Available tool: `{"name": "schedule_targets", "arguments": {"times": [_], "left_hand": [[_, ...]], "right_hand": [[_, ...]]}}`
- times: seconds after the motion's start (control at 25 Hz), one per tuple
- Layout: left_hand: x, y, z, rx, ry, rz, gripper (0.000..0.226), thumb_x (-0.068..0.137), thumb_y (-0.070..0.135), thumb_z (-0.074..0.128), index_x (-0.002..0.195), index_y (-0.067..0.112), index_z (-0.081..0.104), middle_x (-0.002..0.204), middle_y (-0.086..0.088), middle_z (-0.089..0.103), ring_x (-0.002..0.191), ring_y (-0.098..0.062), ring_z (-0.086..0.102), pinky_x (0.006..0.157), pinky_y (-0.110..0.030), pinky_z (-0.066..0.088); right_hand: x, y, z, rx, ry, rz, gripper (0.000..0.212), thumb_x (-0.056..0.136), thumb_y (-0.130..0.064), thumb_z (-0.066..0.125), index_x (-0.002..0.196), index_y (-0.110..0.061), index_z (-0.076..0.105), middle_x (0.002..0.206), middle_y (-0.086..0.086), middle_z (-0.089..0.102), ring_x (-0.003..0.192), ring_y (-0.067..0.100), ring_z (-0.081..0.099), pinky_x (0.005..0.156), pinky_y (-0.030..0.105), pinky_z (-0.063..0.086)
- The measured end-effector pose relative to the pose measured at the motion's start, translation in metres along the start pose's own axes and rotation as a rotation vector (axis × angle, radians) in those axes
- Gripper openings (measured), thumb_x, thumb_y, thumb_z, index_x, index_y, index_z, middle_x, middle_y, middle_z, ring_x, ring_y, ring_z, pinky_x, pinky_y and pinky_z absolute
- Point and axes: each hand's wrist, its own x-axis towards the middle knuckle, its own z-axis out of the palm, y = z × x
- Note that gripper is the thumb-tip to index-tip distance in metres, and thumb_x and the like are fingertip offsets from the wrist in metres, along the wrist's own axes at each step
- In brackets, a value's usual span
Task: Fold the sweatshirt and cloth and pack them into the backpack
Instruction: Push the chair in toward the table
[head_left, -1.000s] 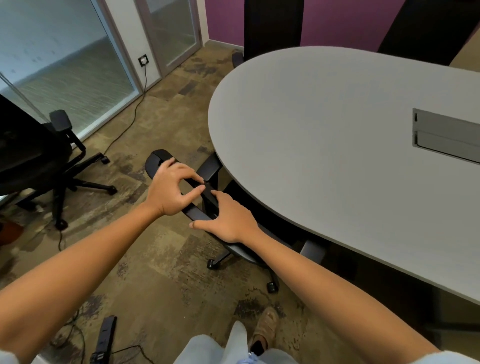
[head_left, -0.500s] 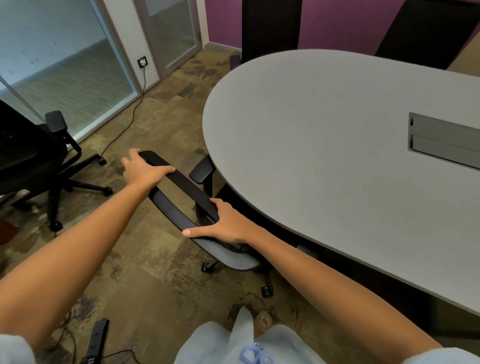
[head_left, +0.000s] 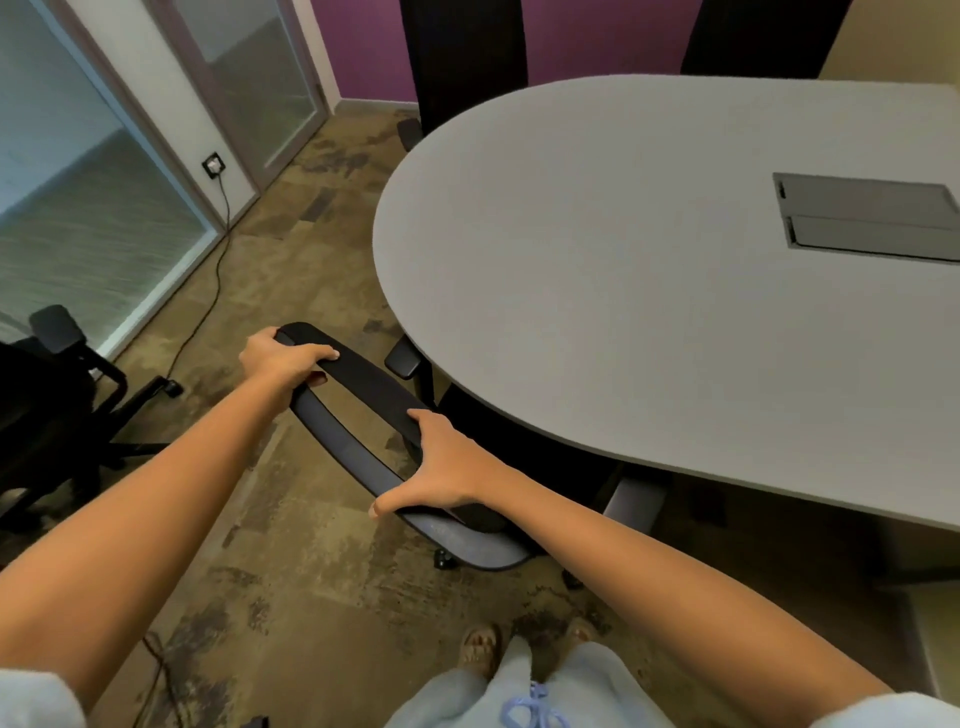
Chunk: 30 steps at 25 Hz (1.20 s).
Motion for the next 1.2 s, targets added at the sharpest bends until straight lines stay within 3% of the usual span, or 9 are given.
{"name": "schedule_targets", "arguments": {"times": [0.2, 0.4, 0.52, 0.6, 0.68, 0.72, 0.88, 1.04, 1.2], "left_hand": [[0.024, 0.004, 0.008, -0.038, -0.033, 0.008, 0.060, 0.068, 0.005, 0.088, 0.122, 0.004, 0.060, 0.117, -0.013, 0.064, 0.068, -0.017, 0.066, 0.040, -0.024, 0.053], [0.025, 0.012, 0.029, -0.026, -0.088, 0.007, 0.049, 0.073, 0.004, 0.085, 0.115, 0.005, 0.060, 0.109, -0.013, 0.064, 0.062, -0.021, 0.066, 0.052, -0.035, 0.060], [0.020, 0.017, 0.045, 0.106, -0.096, 0.058, 0.064, 0.070, 0.016, 0.086, 0.125, 0.012, 0.055, 0.122, -0.011, 0.061, 0.088, -0.032, 0.069, 0.072, -0.047, 0.062], [0.012, 0.021, 0.056, 0.411, -0.092, 0.219, 0.066, 0.072, 0.028, 0.081, 0.131, 0.018, 0.051, 0.128, -0.008, 0.057, 0.113, -0.034, 0.058, 0.086, -0.049, 0.057], [0.003, 0.024, 0.065, 0.645, -0.135, 0.379, 0.057, 0.075, 0.034, 0.074, 0.128, 0.024, 0.054, 0.126, -0.005, 0.057, 0.118, -0.032, 0.053, 0.088, -0.045, 0.053], [-0.001, 0.027, 0.070, 0.736, -0.170, 0.436, 0.051, 0.076, 0.033, 0.071, 0.125, 0.027, 0.058, 0.124, -0.003, 0.060, 0.115, -0.030, 0.055, 0.084, -0.041, 0.051], [-0.011, 0.034, 0.086, 0.997, -0.273, 0.474, 0.023, 0.080, 0.034, 0.062, 0.095, 0.020, 0.071, 0.088, -0.001, 0.068, 0.070, -0.020, 0.059, 0.060, -0.029, 0.045], [-0.013, 0.027, 0.090, 1.071, -0.352, 0.492, 0.035, 0.078, 0.047, 0.057, 0.088, 0.015, 0.063, 0.086, -0.003, 0.067, 0.074, -0.023, 0.063, 0.058, -0.029, 0.045], [-0.021, 0.018, 0.092, 1.088, -0.489, 0.511, 0.046, 0.065, 0.057, 0.054, 0.092, 0.021, 0.063, 0.089, 0.000, 0.067, 0.076, -0.022, 0.062, 0.053, -0.028, 0.038]], "right_hand": [[0.016, -0.020, -0.009, -0.170, 0.017, -0.017, 0.120, 0.063, -0.052, 0.084, 0.156, -0.015, 0.020, 0.154, 0.006, 0.039, 0.134, 0.029, 0.046, 0.101, 0.043, 0.049], [0.016, -0.020, -0.034, -0.287, -0.075, 0.021, 0.113, 0.063, -0.046, 0.084, 0.154, -0.011, 0.026, 0.138, 0.007, 0.055, 0.111, 0.024, 0.059, 0.088, 0.042, 0.057], [0.008, -0.014, -0.047, -0.310, -0.109, 0.041, 0.117, 0.066, -0.044, 0.084, 0.158, -0.012, 0.018, 0.144, 0.006, 0.051, 0.119, 0.023, 0.056, 0.094, 0.040, 0.054], [0.001, -0.006, -0.057, -0.310, -0.113, 0.054, 0.116, 0.068, -0.044, 0.084, 0.158, -0.013, 0.019, 0.149, 0.005, 0.046, 0.125, 0.023, 0.053, 0.098, 0.037, 0.051], [-0.012, 0.004, -0.065, -0.319, -0.124, 0.074, 0.113, 0.068, -0.042, 0.086, 0.157, -0.016, 0.021, 0.151, 0.002, 0.045, 0.126, 0.020, 0.051, 0.098, 0.034, 0.049], [-0.020, 0.011, -0.069, -0.314, -0.124, 0.087, 0.113, 0.067, -0.041, 0.086, 0.157, -0.019, 0.023, 0.152, 0.000, 0.043, 0.128, 0.019, 0.049, 0.101, 0.033, 0.047], [-0.048, 0.034, -0.080, -0.274, -0.138, 0.130, 0.110, 0.067, -0.040, 0.088, 0.156, -0.026, 0.025, 0.157, -0.005, 0.036, 0.139, 0.018, 0.039, 0.110, 0.033, 0.035], [-0.065, 0.048, -0.092, -0.278, -0.177, 0.164, 0.104, 0.070, -0.035, 0.088, 0.155, -0.031, 0.027, 0.157, -0.005, 0.035, 0.141, 0.018, 0.035, 0.113, 0.033, 0.030], [-0.075, 0.070, -0.100, -0.224, -0.249, 0.206, 0.114, 0.059, -0.042, 0.091, 0.152, -0.038, 0.027, 0.157, -0.012, 0.033, 0.143, 0.016, 0.032, 0.117, 0.038, 0.029]]}}
